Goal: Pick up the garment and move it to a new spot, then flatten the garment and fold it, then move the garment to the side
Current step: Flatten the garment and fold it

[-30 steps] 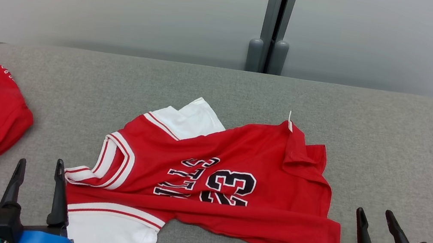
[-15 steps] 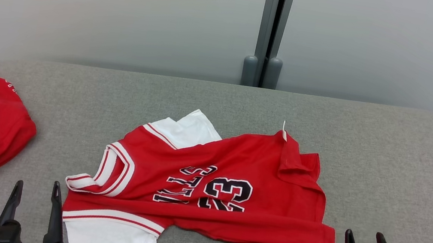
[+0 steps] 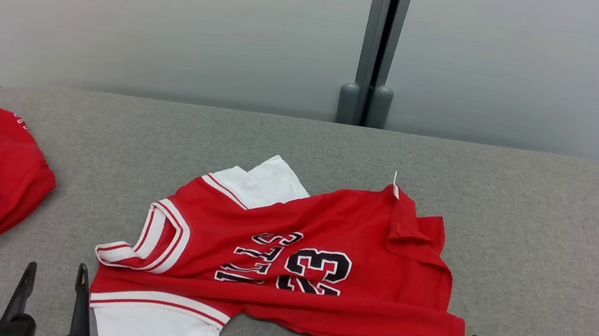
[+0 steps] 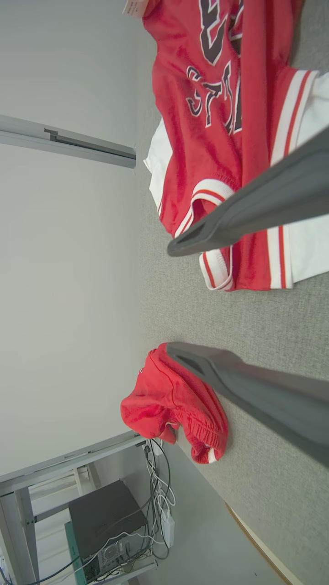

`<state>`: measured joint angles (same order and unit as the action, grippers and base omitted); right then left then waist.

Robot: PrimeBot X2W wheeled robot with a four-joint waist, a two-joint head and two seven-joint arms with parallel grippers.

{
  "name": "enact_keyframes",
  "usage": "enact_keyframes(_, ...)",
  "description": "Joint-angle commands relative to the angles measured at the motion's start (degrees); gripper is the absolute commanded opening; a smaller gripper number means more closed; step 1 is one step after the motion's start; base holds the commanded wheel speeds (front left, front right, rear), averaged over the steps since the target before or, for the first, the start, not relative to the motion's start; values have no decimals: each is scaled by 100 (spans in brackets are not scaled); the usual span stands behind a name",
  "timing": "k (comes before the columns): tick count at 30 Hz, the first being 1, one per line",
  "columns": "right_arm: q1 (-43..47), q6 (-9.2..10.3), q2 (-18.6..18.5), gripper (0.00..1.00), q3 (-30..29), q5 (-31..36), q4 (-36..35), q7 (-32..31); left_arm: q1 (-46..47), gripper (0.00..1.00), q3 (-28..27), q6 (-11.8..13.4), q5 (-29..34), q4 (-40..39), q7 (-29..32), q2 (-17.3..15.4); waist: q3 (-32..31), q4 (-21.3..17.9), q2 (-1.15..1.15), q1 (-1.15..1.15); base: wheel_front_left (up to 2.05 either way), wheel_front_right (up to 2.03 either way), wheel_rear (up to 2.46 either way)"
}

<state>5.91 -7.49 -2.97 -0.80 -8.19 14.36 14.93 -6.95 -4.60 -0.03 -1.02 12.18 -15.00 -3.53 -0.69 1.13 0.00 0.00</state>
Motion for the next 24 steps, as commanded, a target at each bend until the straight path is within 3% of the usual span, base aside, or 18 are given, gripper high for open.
enact_keyframes(1,-24,-1,10,100,4,-10,24,-10,-43,100,30,30,7,-28,-26,-28,-5,2,0,0,0,0,0)
enact_keyframes(13,-158,-1,8,100,52,-94,534,-118,-306,100,217,-100,-159,398,-26,7,20,-45,0,0,0,0,0)
enact_keyframes(24,-629,-1,-63,100,295,-179,1761,-41,-186,100,728,-313,-586,1949,-16,57,133,36,0,0,0,0,0)
